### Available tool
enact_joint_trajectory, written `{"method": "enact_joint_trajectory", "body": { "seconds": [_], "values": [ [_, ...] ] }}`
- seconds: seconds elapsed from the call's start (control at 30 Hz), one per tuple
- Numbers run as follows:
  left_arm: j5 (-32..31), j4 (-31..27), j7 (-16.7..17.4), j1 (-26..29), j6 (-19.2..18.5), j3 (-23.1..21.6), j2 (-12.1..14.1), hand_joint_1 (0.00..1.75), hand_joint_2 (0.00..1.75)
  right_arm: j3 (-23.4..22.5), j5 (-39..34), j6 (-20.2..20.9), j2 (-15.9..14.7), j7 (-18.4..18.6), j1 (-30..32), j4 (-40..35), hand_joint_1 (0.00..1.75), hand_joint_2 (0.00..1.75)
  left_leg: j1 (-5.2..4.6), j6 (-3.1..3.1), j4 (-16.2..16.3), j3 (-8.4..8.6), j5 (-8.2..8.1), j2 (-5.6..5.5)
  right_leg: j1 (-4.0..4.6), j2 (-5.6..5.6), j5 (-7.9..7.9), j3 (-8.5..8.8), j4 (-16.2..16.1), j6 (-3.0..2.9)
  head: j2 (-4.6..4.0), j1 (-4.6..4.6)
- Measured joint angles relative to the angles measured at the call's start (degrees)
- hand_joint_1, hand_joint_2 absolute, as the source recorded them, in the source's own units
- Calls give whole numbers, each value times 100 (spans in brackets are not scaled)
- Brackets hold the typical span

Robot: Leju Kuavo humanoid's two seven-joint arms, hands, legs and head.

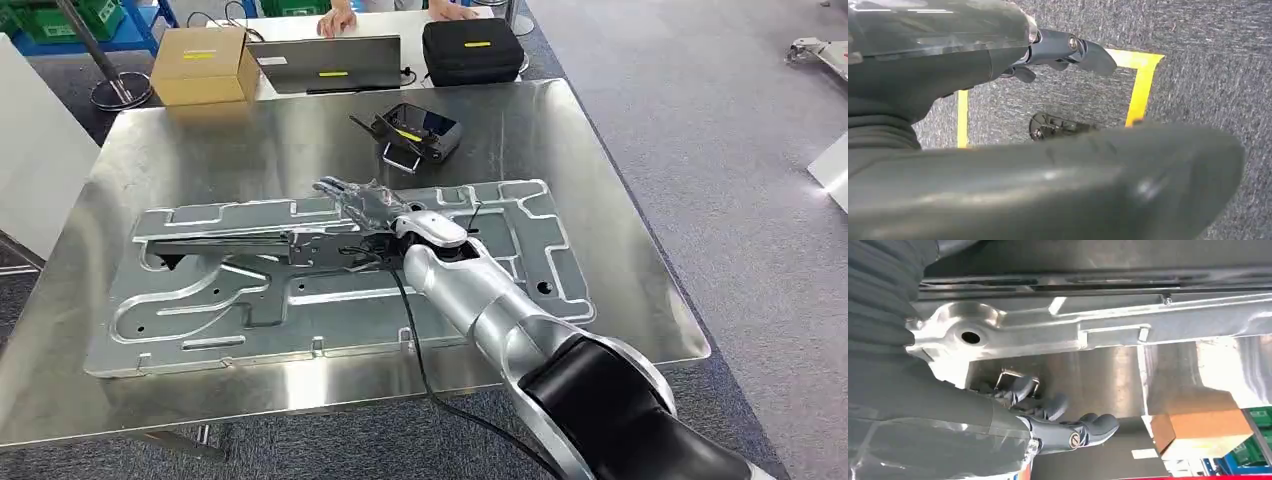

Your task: Take the parts from the cabinet and place them on the table.

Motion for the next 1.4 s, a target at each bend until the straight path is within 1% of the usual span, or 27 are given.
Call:
{"method": "enact_joint_trajectory", "body": {
  "seconds": [0.23, 0.37, 0.5, 0.57, 0.7, 0.83, 0.9, 0.97, 1.0, 1.1, 1.13, 1.17, 1.2, 1.27, 1.3, 1.33, 1.37, 1.4],
  "values": [
    [-7, 0, 18, 0, -94, -2, 0, 0, 0, 0, -19, 0, 0, 4, -1, -37, 0, 175, 0, 0, 0, 0, 0, 0, 0, 0, 0, 0, 0, 0, 0, 0],
    [-9, 0, 13, 0, -144, -17, 0, 0, 0, -2, -355, 41, 0, -76, 36, -176, 0, 175, 0, 0, 0, -1, 0, 0, 0, 0, 0, 0, 0, 0, 0, 0],
    [-9, 0, -2, -2, -168, -42, 0, 0, 0, -2, -1238, 166, 7, -96, 236, -694, 0, 175, 0, 0, 0, -1, 0, 0, 0, 0, 0, 0, 0, 0, 0, 0],
    [-11, 0, -2, 0, -181, -46, 0, 0, 0, -2, -1835, 315, 15, -37, 401, -1105, 0, 175, 0, -1, 0, -1, -1, 0, 0, 0, 0, -1, 0, -1, 0, 0],
    [-30, 0, -30, 1, -197, -55, 0, 0, 0, -2, -3190, 736, 46, 148, 774, -2110, 0, 175, 0, -1, -1, -2, -1, 0, 1, 0, -3, -2, 0, -1, 0, 0],
    [-48, 0, -85, 4, -203, -61, 0, 0, 0, 39, -4038, 929, 77, 184, 1063, -2934, 0, 175, 0, -1, -1, -3, -1, 0, 0, 0, -3, -2, 0, -1, 0, 0],
    [-20, 0, -144, 7, -199, -61, -2, 0, 0, 90, -4385, 815, 85, 85, 1217, -3373, 0, 175, 0, -1, 0, -3, -1, -1, 0, -2, -3, -2, -1, -1, 0, 0],
    [4, 0, -196, 18, -179, -61, -9, 0, 0, 92, -4694, 574, 90, -84, 1378, -3908, 0, 175, -1, -1, 0, -3, -2, -1, 0, -3, -4, -3, -2, -1, 0, 0],
    [13, 0, -216, 26, -170, -61, -13, 0, 0, 90, -4791, 375, 85, -206, 1478, -4180, 0, 175, -1, -1, 0, -3, -2, -1, 0, -3, -4, -4, -3, -1, 0, 0],
    [50, 0, -256, 52, -122, -61, -35, 0, 0, 17, -5034, -399, 4, -681, 1820, -5171, 0, 175, -3, 0, 0, -3, -7, -3, 0, -3, -8, -5, -6, 1, 0, 0],
    [52, 0, -256, 60, -98, -61, -39, 0, 0, -24, -5132, -624, -68, -857, 1952, -5514, 0, 175, -4, 0, 0, -3, -9, -3, -1, -4, -8, -2, -9, 1, 0, 0],
    [55, 0, -251, 66, -79, -61, -42, 0, 0, -67, -5243, -721, -158, -994, 2095, -5869, 0, 175, -15, 23, 27, -7, -24, -3, -20, -6, -2, 5, -29, 11, 0, 0],
    [65, 0, -247, 75, -59, -59, -42, 0, 0, -118, -5334, -782, -251, -1118, 2273, -6175, 0, 175, -13, 29, 31, -6, -28, -3, -30, -9, -4, 6, -28, 15, 0, 0],
    [116, 0, -225, 97, -33, -59, -44, 0, 0, -299, -5506, -941, -467, -1496, 2688, -6887, 0, 175, -15, 46, 42, -10, -39, -3, -35, -10, -4, 13, -29, 29, 0, 0],
    [136, 0, -210, 103, -11, -59, -44, 0, 0, -416, -5504, -1078, -558, -1673, 2930, -7212, 0, 0, -18, 58, 49, -10, -45, -3, -41, -12, -1, 19, -31, 45, 0, 0],
    [173, 0, -205, 107, 13, -57, -44, 0, 0, -554, -5436, -1264, -642, -1867, 3180, -7519, 0, 0, -22, 74, 52, -7, -46, -4, -45, -14, 1, 31, -41, 57, 0, 0],
    [208, 0, -205, 113, 13, -48, -44, 0, 0, -678, -5396, -1443, -708, -2027, 3437, -7776, 0, 0, -26, 96, 54, 4, -11, -9, -52, -18, 38, 58, -68, 89, 0, 0],
    [258, 0, -205, 115, 2, -33, -50, 0, 0, -803, -5390, -1603, -778, -2171, 3716, -8001, 0, 0, -10, 129, -35, 38, 42, -9, -20, -14, 55, 87, -103, 119, 0, 0]
  ]
}}
